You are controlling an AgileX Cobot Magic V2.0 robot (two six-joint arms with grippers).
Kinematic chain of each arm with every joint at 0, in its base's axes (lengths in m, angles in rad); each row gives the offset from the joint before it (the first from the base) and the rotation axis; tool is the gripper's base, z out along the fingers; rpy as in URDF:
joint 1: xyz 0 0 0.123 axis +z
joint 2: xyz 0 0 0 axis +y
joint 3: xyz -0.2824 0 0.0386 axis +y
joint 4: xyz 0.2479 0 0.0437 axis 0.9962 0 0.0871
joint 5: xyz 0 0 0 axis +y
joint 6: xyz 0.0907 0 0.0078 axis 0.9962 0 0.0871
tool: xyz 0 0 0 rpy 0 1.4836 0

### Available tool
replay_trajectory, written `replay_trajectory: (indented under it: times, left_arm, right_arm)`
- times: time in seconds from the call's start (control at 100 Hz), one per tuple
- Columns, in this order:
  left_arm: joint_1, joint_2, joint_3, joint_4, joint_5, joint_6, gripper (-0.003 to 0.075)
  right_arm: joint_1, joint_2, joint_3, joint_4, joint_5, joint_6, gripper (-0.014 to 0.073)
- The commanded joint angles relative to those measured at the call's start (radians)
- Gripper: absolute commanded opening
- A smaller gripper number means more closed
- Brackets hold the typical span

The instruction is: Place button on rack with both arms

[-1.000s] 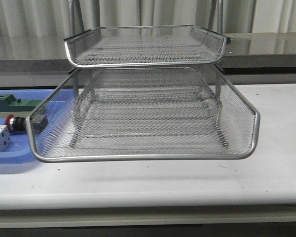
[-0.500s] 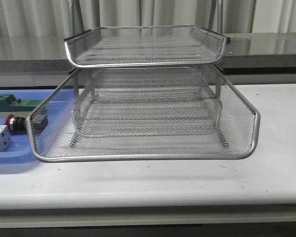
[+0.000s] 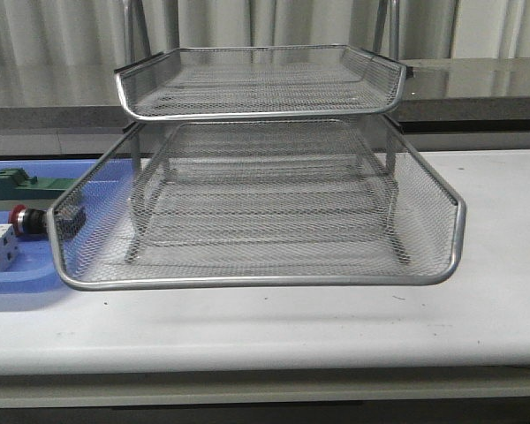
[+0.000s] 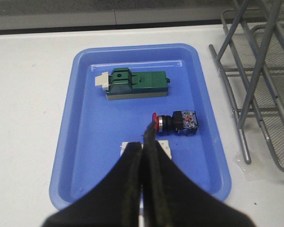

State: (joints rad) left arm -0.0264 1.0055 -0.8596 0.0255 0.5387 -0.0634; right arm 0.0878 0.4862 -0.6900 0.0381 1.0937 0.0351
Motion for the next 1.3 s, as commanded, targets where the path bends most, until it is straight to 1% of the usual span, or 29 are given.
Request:
replay_trajectory:
  times: [0.0,0.19,0.24,0.29,0.36,0.4,0.41,0.43,0.48,0.5,0.51,0.55,0.6,0.88,1.04,1.15,1.21,1.29]
  left_arm:
    - [0.002,0.053,-0.072,0.004,-0.049,0.02,-0.002]
    - [0.002,0.176,-0.149,0.017,0.045,0.021,-0.0012]
    - [0.002,0.198,-0.16,0.019,0.064,0.029,0.0016]
    - [0.002,0.216,-0.166,0.019,0.076,0.051,0.0067]
    - [0.002,0.229,-0.168,0.019,0.082,0.07,0.018]
    - [0.002,0.236,-0.168,0.019,0.088,0.072,0.0268]
    - [0.002,0.237,-0.168,0.019,0.088,0.072,0.0301]
    - [0.002,0.237,-0.168,0.019,0.09,0.072,0.0335]
    - [0.002,0.242,-0.168,0.019,0.092,0.072,0.0469]
    - [0.002,0.242,-0.168,0.019,0.092,0.072,0.0499]
    - [0.002,0.242,-0.168,0.019,0.092,0.072,0.0527]
    - [0.002,0.242,-0.168,0.019,0.092,0.072,0.0591]
    - [0.002,0.242,-0.168,0.019,0.092,0.072,0.0626]
    - [0.002,0.243,-0.168,0.012,0.067,0.091,0.0617]
    - [0.002,0.284,-0.216,0.012,0.083,0.241,0.0617]
    - [0.002,0.351,-0.294,0.01,0.122,0.35,0.0617]
    - [0.002,0.402,-0.349,0.001,0.164,0.408,0.0617]
    - [0.002,0.468,-0.419,-0.054,0.235,0.568,0.0617]
  right_arm:
    - [-0.001,0.005,-0.033,-0.011,-0.054,0.0,-0.0068]
    - [-0.001,0.005,-0.033,-0.011,-0.054,0.0,-0.0068]
    - [-0.001,0.005,-0.033,-0.011,-0.054,0.0,-0.0068]
    - [-0.001,0.005,-0.033,-0.011,-0.054,0.0,-0.0068]
    - [-0.001,0.005,-0.033,-0.011,-0.054,0.0,-0.0068]
    - [-0.001,0.005,-0.033,-0.011,-0.054,0.0,-0.0068]
    - [-0.001,0.005,-0.033,-0.011,-0.054,0.0,-0.0068]
    - [-0.001,0.005,-0.033,-0.011,-0.054,0.0,-0.0068]
    - [-0.001,0.005,-0.033,-0.011,-0.054,0.0,-0.0068]
    - [-0.001,0.005,-0.033,-0.011,-0.054,0.0,-0.0068]
    - [-0.001,0.005,-0.033,-0.011,-0.054,0.0,-0.0068]
    - [-0.001,0.005,-0.033,-0.011,-0.054,0.0,-0.0068]
    - [-0.001,0.005,-0.033,-0.011,-0.054,0.0,-0.0068]
    - [-0.001,0.005,-0.033,-0.011,-0.054,0.0,-0.0068]
    - [-0.001,0.005,-0.033,-0.011,-0.054,0.0,-0.0068]
    - [-0.001,0.005,-0.033,-0.011,-0.054,0.0,-0.0068]
    - [-0.001,0.005,-0.033,-0.011,-0.054,0.0,-0.0068]
    - [-0.001,0.005,-0.033,-0.011,-0.054,0.0,-0.0068]
